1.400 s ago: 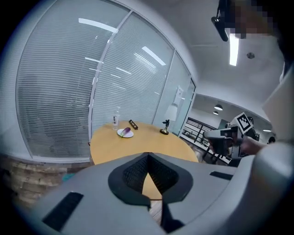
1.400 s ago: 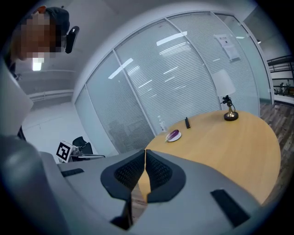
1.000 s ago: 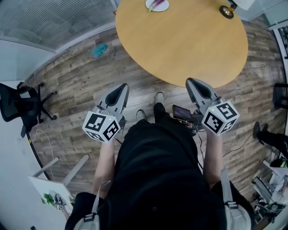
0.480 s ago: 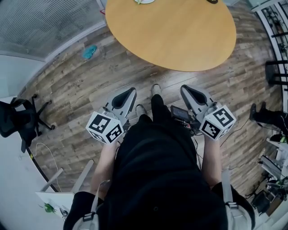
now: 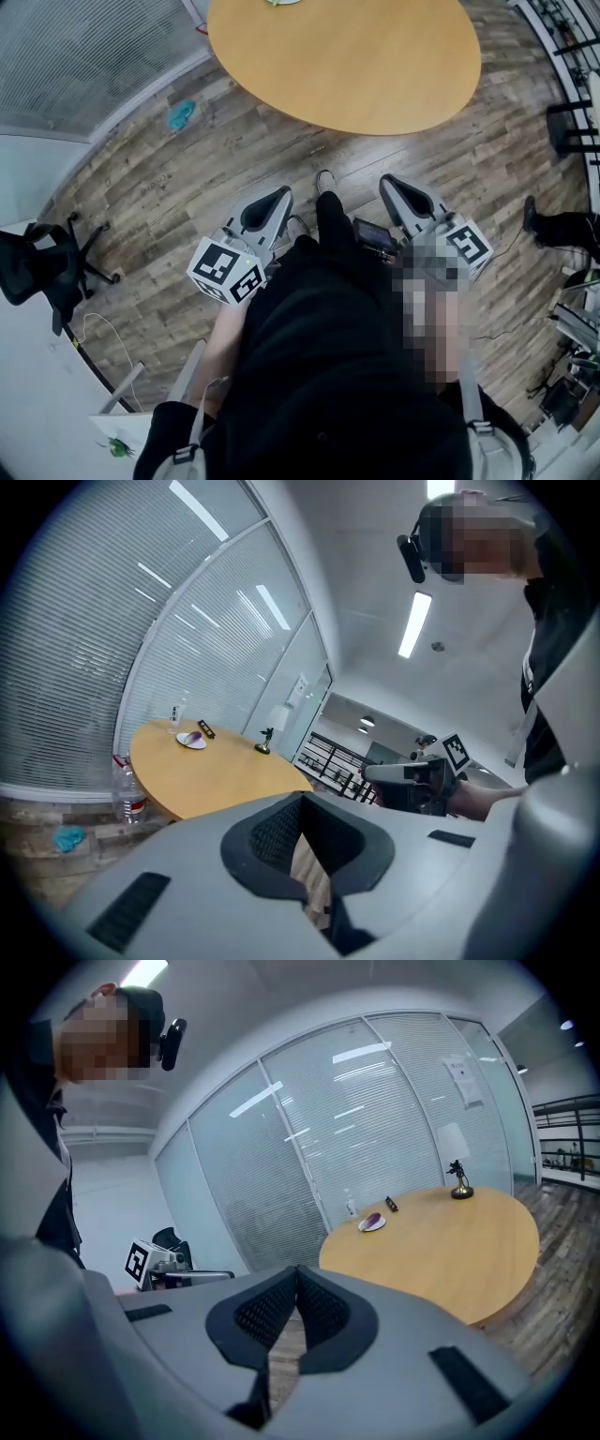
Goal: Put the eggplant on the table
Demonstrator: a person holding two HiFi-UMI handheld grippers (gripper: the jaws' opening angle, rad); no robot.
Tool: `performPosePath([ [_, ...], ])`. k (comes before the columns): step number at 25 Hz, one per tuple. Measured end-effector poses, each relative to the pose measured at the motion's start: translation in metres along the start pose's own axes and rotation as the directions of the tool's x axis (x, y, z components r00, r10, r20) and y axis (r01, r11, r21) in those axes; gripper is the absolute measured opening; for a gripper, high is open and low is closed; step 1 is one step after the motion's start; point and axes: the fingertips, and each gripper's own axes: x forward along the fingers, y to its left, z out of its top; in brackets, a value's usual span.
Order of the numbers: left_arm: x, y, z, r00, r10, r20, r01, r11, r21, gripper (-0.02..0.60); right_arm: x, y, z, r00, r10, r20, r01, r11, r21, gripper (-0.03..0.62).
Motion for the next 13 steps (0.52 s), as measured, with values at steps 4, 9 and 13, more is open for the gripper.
performPosePath([
  [4,0.000,0.002,-0.002,1.000,-0.016,0.000,0.016,1.000,-0.008,0.012,-0.001,0.003,0.002,1.000,-0.010,0.000,0.010,1.000,-0.013,0.018],
  [9,0.005,0.001,0.005,1.000,-0.025,0.013,0.024,1.000,0.005,0.011,-0.007,-0.005,0.008,0.999,-0.036,0.010,0.037,0.999,-0.027,0.017],
  [13,0.007,-0.002,0.006,1.000,-0.027,0.011,0.027,1.000,0.014,0.012,-0.009,-0.009,0.007,0.999,-0.045,0.011,0.045,0.999,-0.024,0.017],
])
